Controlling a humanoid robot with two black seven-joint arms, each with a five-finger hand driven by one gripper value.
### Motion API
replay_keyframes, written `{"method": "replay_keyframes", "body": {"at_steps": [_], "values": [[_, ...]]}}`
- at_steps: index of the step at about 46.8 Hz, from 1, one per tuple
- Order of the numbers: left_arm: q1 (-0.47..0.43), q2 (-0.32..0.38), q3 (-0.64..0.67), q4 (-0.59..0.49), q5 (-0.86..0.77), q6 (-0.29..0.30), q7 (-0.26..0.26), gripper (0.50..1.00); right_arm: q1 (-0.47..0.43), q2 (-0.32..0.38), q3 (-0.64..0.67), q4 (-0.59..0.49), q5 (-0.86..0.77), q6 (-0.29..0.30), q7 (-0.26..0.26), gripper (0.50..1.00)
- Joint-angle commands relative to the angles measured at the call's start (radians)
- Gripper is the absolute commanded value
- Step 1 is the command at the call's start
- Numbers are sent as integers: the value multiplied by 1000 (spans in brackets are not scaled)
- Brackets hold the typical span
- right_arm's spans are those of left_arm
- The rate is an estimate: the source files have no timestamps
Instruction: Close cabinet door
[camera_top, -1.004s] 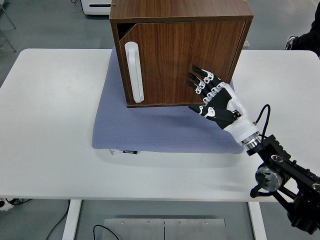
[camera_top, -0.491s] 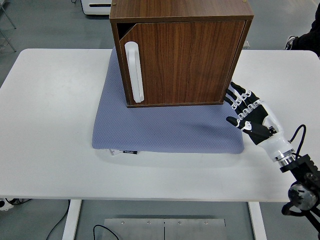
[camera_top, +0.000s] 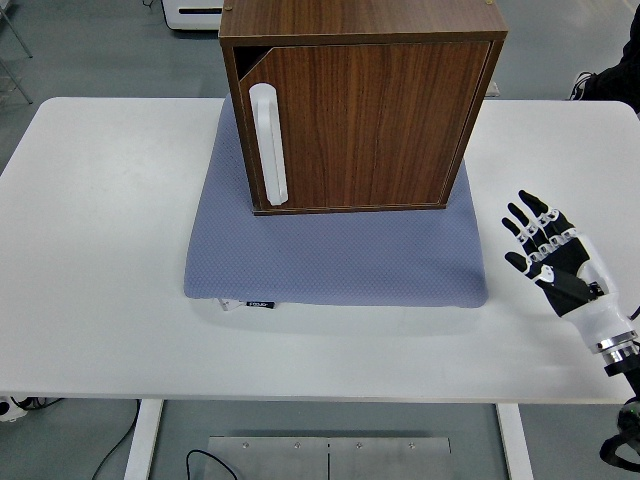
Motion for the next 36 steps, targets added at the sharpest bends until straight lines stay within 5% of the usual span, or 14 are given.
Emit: {"method": "replay_keyframes", "body": {"at_steps": [1,36], "values": [[0,0,0,0,0,0,0,1000,-27,0,29,0,0,0,0,1000],[0,0,0,0,0,0,0,1000,-162,-9,131,-4,2,0,0,1000]]}}
